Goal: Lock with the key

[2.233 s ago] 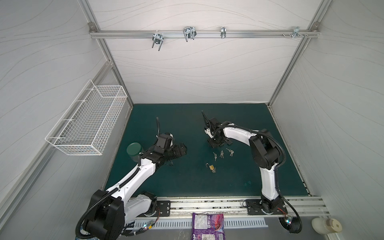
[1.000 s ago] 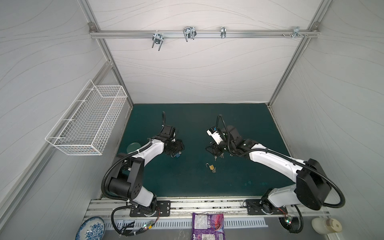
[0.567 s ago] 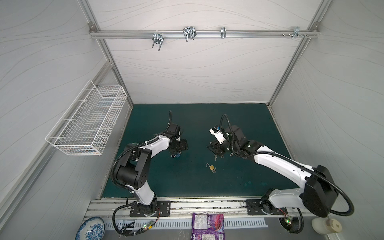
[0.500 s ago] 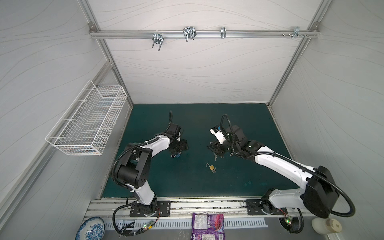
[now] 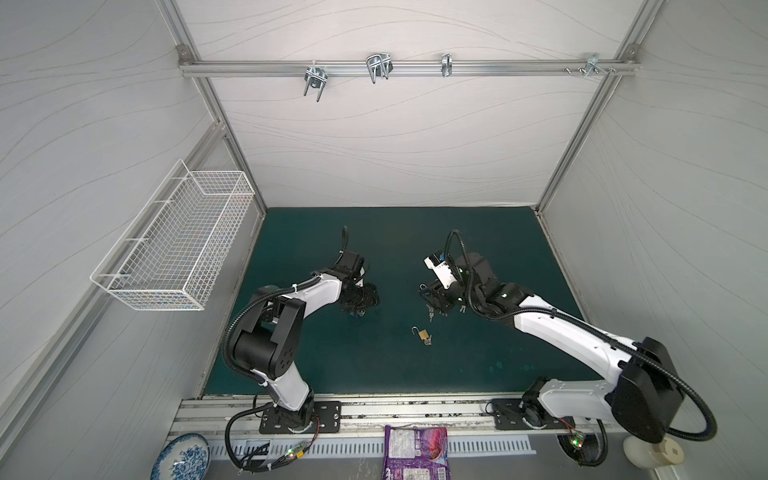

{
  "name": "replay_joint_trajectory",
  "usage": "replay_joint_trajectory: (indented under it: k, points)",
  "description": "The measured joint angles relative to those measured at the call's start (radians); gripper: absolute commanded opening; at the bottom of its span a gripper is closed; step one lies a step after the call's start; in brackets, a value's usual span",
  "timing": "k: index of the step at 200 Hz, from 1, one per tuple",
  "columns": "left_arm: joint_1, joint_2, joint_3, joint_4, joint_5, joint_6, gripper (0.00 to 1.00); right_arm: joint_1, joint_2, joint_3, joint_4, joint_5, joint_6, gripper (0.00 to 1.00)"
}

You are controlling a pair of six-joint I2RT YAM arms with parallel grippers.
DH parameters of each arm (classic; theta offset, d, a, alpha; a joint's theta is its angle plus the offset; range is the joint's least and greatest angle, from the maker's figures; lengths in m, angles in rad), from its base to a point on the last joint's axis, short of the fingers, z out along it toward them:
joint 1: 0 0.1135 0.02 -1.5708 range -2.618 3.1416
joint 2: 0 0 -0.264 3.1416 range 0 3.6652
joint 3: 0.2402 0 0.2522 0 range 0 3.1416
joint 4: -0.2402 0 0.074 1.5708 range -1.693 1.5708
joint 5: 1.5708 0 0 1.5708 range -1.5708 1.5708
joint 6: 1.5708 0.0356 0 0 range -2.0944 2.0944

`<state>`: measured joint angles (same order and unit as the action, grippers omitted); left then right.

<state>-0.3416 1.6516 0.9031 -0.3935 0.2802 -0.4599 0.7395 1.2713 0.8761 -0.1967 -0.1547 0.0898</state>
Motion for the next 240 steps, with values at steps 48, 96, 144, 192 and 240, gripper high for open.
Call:
replay_joint_trajectory:
  k: [48, 96, 144, 192, 240]
  points:
    - [0.009, -0.124, -0.013, -0.027, 0.026, -0.02, 0.74, 0.023, 0.017, -0.013, 0.002, 0.024, 0.0, 0.48]
    - [0.152, -0.406, -0.031, 0.008, 0.048, -0.085, 0.8, 0.179, 0.225, 0.099, 0.007, 0.1, 0.071, 0.48]
    - [0.296, -0.64, -0.145, 0.009, 0.068, -0.14, 0.8, 0.329, 0.521, 0.329, -0.008, 0.165, 0.142, 0.46]
    - [0.438, -0.781, -0.185, -0.023, 0.138, -0.163, 0.79, 0.384, 0.754, 0.58, -0.089, 0.201, 0.172, 0.45]
    - [0.487, -0.814, -0.185, -0.056, 0.165, -0.156, 0.75, 0.384, 0.91, 0.762, -0.182, 0.228, 0.172, 0.45]
